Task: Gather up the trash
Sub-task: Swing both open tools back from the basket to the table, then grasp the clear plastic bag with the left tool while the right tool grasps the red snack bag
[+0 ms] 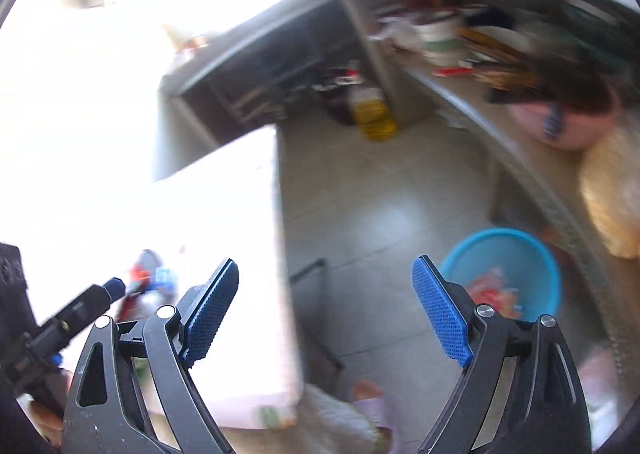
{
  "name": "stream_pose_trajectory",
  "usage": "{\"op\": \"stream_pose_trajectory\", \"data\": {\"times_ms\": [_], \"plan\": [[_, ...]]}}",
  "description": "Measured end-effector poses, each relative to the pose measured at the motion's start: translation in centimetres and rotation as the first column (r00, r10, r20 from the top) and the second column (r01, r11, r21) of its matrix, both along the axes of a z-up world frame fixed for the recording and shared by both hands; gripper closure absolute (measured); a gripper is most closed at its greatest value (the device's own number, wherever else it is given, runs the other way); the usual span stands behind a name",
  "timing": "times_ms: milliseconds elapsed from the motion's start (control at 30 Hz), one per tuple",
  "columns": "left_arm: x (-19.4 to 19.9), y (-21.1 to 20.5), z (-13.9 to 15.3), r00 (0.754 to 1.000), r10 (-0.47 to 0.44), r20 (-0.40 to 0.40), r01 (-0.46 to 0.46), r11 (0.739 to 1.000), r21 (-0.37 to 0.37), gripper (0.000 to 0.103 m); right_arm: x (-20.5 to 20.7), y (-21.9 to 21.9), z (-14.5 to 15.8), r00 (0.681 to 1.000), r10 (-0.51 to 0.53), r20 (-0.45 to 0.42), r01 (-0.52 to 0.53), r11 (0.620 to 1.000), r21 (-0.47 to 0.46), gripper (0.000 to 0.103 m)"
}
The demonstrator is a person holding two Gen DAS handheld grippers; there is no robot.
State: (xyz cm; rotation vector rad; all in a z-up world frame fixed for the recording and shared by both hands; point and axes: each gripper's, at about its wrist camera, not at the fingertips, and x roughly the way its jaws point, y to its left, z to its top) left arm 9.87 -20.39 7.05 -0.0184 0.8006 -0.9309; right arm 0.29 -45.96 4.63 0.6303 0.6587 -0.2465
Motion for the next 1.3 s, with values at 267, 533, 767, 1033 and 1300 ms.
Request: {"op": "stream_pose_trajectory", "data": {"times_ms": [267, 533, 767, 1033, 1300], "plan": [[1.1, 13.5, 1.7, 0.969, 0.2, 0.146, -0.194, 0.98, -0.052, 0.03, 5.2, 6.6, 2.2, 0.968, 0.245, 0.059, -0.25, 0.964, 0.087, 0.018], [5.6, 16.6, -1.0, 0.951, 0.223, 0.215, -0.252, 0.96, 0.122, 0.029, 10.1, 12.0, 1.4, 0.918, 0.395, 0.046, -0.396, 0.897, 0.199, 0.018], [8.3, 14.2, -4.1, 0.949, 0.176, 0.26, -0.255, 0.917, 0.307, 0.029, 12.4, 14.2, 0.1, 0.895, 0.446, 0.033, -0.433, 0.847, 0.307, 0.018], [10.0, 12.8, -5.6, 0.961, 0.122, 0.249, -0.214, 0.897, 0.387, 0.048, 13.6, 15.3, -0.7, 0.884, 0.467, 0.015, -0.445, 0.831, 0.335, 0.018], [10.7, 12.8, -6.0, 0.971, 0.116, 0.208, -0.19, 0.904, 0.383, 0.089, 14.5, 15.8, -1.6, 0.878, 0.479, 0.021, -0.449, 0.805, 0.388, 0.019]]}}
